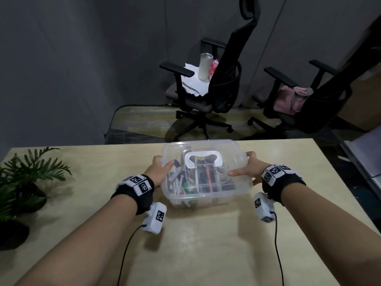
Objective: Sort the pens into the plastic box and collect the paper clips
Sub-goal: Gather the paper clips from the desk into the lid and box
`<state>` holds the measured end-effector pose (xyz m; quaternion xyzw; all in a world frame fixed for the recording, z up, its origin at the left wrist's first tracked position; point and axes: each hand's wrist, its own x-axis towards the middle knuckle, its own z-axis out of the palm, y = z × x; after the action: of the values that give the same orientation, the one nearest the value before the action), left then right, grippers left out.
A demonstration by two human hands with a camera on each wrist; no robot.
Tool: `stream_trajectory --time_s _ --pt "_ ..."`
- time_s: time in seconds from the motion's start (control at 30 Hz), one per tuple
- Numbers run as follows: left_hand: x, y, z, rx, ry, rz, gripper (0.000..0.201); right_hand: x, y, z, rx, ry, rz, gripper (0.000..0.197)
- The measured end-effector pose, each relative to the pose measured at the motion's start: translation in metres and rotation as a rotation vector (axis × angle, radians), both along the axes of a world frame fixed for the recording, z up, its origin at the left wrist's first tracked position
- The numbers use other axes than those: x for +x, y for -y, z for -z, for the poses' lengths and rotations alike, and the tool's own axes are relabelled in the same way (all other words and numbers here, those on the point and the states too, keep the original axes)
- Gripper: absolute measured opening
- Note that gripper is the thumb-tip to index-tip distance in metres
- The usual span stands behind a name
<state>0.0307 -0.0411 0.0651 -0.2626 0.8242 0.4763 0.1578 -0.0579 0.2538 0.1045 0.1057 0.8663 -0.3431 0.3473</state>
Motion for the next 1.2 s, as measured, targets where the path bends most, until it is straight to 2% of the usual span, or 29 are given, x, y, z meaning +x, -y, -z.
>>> stream_trajectory --time_s 0.03,0.1,0.2,0.27,0.4,0.5,0.63,0.73,0.87,0.97,1.1,1.2 --pt "0.001 -0.005 0.001 -0.003 0.006 -0.004 0.069 0.001 -0.006 0.002 -0.009 0.008 0.021 0.113" --pt "0.002 -0.01 0.003 -0.124 0.056 -0.018 0.087 0.002 -0.013 0.005 -0.026 0.023 0.05 0.115" --pt "0.002 -0.014 0.002 -0.299 0.069 -0.119 0.095 0.003 -0.017 0.008 -0.063 0.03 0.07 0.119" --pt "0.005 -0.016 -0.001 -0.28 0.036 -0.185 0.088 0.004 -0.018 0.007 -0.066 0.029 0.063 0.119" --pt "0.008 -0.019 0.002 -0.309 -0.105 -0.169 0.068 0.005 -0.02 0.009 -0.026 0.013 0.031 0.113" --pt "0.008 -0.024 0.003 -0.287 -0.168 -0.169 0.058 -0.005 -0.03 0.033 -0.003 -0.046 -0.029 0.119" --pt "0.006 -0.032 -0.002 -0.251 -0.131 -0.169 0.052 -0.015 -0.037 0.052 0.018 -0.088 -0.066 0.118" --pt "0.005 -0.034 -0.003 -0.261 -0.127 -0.192 0.049 -0.009 -0.032 0.041 0.026 -0.111 -0.069 0.12" --pt "0.001 -0.043 -0.001 -0.364 -0.116 -0.169 0.041 0.001 -0.027 0.027 0.033 -0.159 -0.039 0.106" --pt "-0.002 -0.046 0.0 -0.374 -0.131 -0.179 0.04 0.004 -0.027 0.026 0.028 -0.173 -0.023 0.097" --pt "-0.005 -0.045 0.001 -0.394 -0.144 -0.165 0.039 0.005 -0.028 0.024 0.069 -0.242 -0.009 0.121" --pt "-0.006 -0.046 0.0 -0.404 -0.137 -0.162 0.038 0.007 -0.03 0.023 0.152 -0.381 -0.059 0.103"
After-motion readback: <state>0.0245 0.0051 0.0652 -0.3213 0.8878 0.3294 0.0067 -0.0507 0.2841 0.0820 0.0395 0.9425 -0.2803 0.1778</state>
